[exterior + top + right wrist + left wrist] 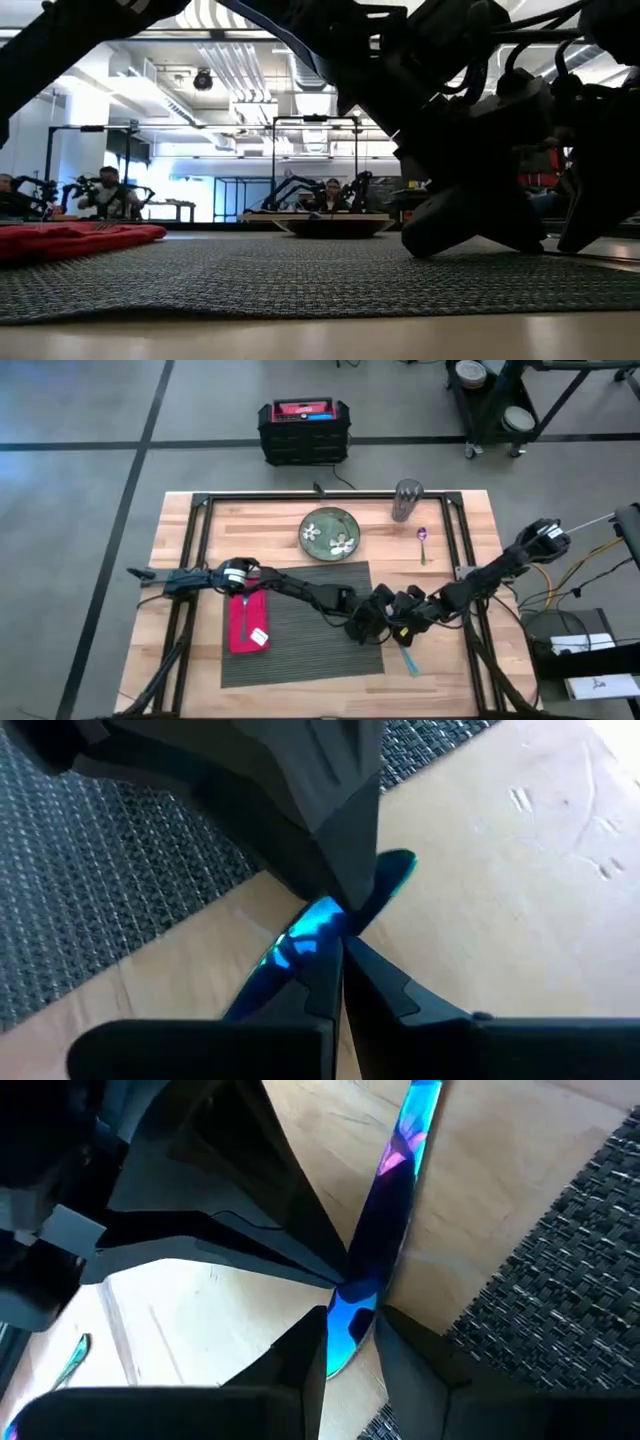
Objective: Set table place
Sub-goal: Put the blue table knife on the gray tablemat
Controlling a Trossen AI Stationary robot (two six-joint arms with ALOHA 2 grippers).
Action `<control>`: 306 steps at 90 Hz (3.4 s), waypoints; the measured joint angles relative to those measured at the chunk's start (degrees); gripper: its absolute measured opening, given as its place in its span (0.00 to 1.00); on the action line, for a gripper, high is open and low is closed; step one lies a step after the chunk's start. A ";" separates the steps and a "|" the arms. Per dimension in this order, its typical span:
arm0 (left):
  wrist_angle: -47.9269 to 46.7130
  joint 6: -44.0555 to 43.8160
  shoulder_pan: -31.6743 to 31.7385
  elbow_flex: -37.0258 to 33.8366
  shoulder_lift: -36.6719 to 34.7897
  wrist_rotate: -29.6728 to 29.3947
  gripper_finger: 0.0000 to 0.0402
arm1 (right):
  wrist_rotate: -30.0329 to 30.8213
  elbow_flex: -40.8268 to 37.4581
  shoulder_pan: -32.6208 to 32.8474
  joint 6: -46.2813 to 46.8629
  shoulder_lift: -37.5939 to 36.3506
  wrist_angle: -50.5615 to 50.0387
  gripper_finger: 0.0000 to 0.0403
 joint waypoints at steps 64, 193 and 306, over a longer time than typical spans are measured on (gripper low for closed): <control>2.82 -2.67 -0.31 -0.22 -0.61 -1.25 0.19 | -2.29 1.07 0.02 -2.42 -6.47 -6.84 0.00; 3.03 -4.90 -0.14 -0.39 -0.71 -1.70 0.19 | -1.32 -0.48 0.15 12.53 1.05 0.42 0.00; -1.19 3.97 -0.87 -0.50 1.39 -1.26 0.19 | -1.73 -0.72 0.24 10.97 1.20 2.24 0.00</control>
